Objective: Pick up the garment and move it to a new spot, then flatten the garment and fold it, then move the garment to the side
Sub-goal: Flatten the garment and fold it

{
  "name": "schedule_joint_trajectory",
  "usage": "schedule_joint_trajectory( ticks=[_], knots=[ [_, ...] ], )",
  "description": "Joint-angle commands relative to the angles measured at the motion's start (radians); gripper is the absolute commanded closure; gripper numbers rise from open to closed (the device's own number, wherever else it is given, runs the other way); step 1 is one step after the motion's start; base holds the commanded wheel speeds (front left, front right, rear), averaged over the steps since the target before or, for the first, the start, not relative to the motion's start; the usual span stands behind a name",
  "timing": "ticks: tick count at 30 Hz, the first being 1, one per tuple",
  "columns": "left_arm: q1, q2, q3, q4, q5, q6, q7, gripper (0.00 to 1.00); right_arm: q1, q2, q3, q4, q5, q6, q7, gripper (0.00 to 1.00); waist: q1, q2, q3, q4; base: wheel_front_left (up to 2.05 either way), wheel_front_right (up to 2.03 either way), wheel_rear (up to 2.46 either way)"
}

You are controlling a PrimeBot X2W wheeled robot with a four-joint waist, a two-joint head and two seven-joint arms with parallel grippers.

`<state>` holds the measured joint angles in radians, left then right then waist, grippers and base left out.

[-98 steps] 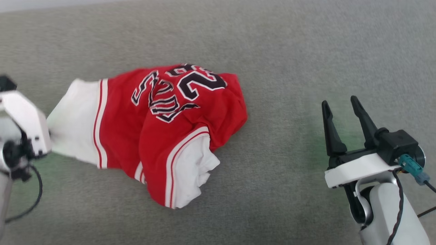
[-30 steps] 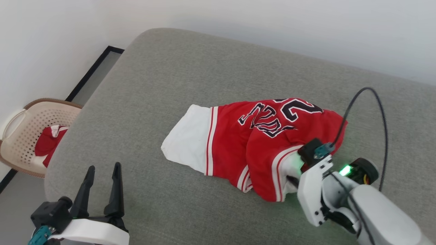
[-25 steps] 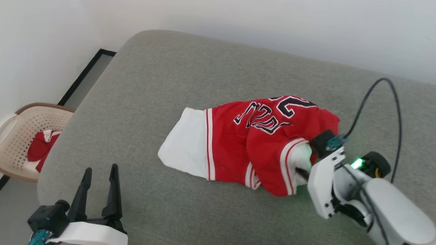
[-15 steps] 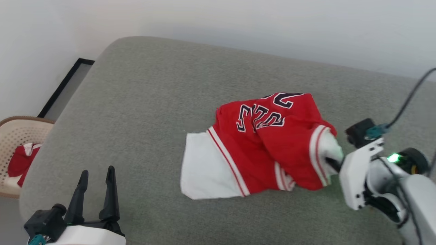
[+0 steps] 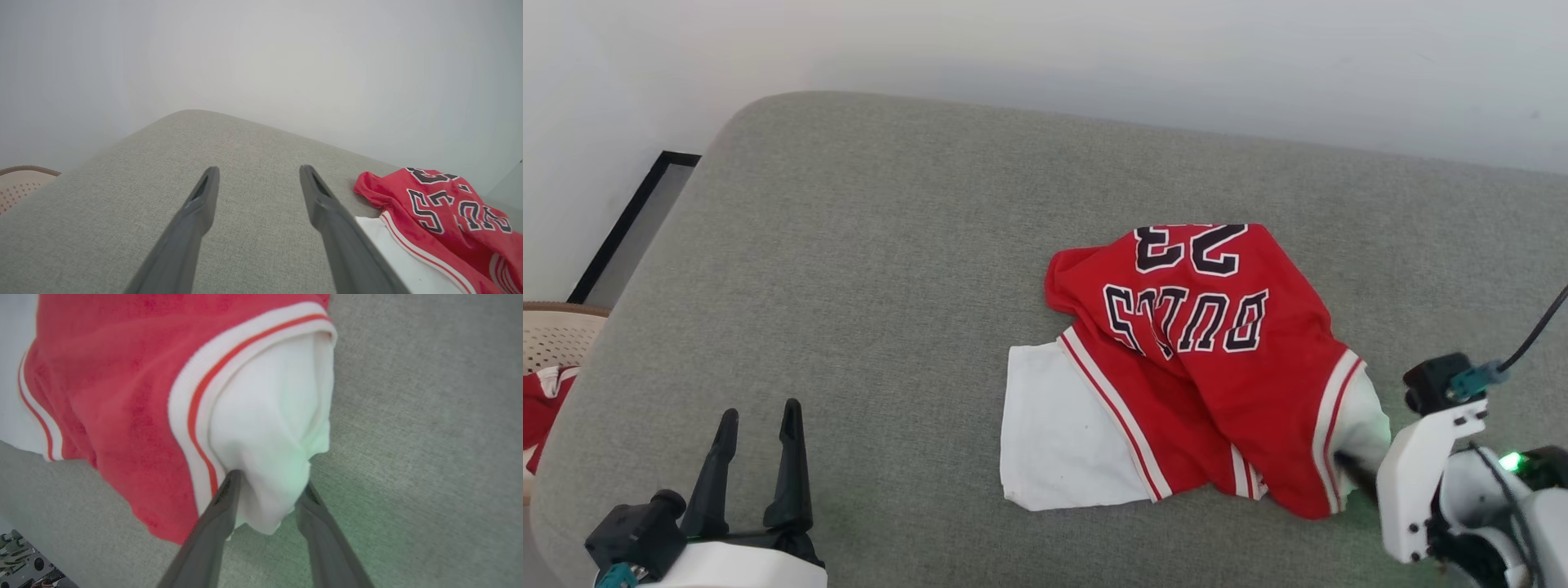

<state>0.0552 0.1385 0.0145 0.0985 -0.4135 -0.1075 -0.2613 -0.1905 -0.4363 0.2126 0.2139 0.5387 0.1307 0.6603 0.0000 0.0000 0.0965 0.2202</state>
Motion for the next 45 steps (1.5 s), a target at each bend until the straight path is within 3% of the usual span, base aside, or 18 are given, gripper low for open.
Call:
schedule_joint_trajectory(
  ticks=[1, 15, 23, 24, 25, 33, 40, 45],
  knots=[
    [-0.009, 0.000, 0.003, 0.006, 0.014, -0.008, -0.005, 0.00, 0.021, 0.021, 0.016, -0.001, 0.002, 0.000, -0.020, 0.00, 0.0000, 0.0000, 0.006, -0.007, 0.00, 0.00, 0.00],
    [-0.003, -0.003, 0.015, -0.003, 0.019, -0.020, -0.005, 0.00, 0.044, -0.007, -0.027, -0.135, 0.002, 0.000, -0.030, 0.00, 0.0000, 0.0000, 0.031, -0.023, 0.00, 0.00, 0.00],
    [-0.030, -0.006, -0.011, 0.012, 0.016, -0.023, -0.005, 0.00, -0.011, -0.027, -0.033, -0.083, -0.011, 0.000, -0.006, 0.00, 0.0000, 0.0000, 0.058, 0.002, 0.00, 0.00, 0.00],
    [-0.034, -0.006, -0.014, 0.014, 0.016, -0.023, -0.005, 0.00, -0.022, -0.025, -0.029, -0.071, -0.008, 0.000, -0.012, 0.56, 0.0000, 0.0000, 0.061, 0.006, 0.00, 0.00, 0.00],
    [-0.037, -0.006, -0.016, 0.015, 0.016, -0.022, -0.005, 0.00, -0.033, -0.026, -0.027, -0.058, -0.008, 0.000, -0.018, 1.00, 0.0000, 0.0000, 0.065, 0.009, 0.00, 0.00, 0.00],
    [-0.034, -0.004, -0.009, 0.017, 0.010, -0.023, -0.005, 0.00, -0.069, -0.049, -0.062, -0.053, 0.024, 0.000, -0.020, 1.00, 0.0000, 0.0000, 0.077, 0.012, 0.00, 0.00, 0.00],
    [-0.038, 0.006, -0.005, 0.014, 0.013, -0.022, -0.005, 0.00, -0.053, -0.090, -0.215, -0.094, 0.021, 0.000, 0.005, 1.00, 0.0000, 0.0000, 0.082, -0.014, 0.00, 0.00, 0.00],
    [-0.055, 0.014, -0.020, 0.016, 0.011, -0.023, -0.005, 0.00, -0.045, -0.090, -0.344, -0.033, -0.006, 0.000, 0.031, 1.00, 0.0000, 0.0000, 0.088, -0.026, 0.00, 0.00, 0.00]
  ],
)
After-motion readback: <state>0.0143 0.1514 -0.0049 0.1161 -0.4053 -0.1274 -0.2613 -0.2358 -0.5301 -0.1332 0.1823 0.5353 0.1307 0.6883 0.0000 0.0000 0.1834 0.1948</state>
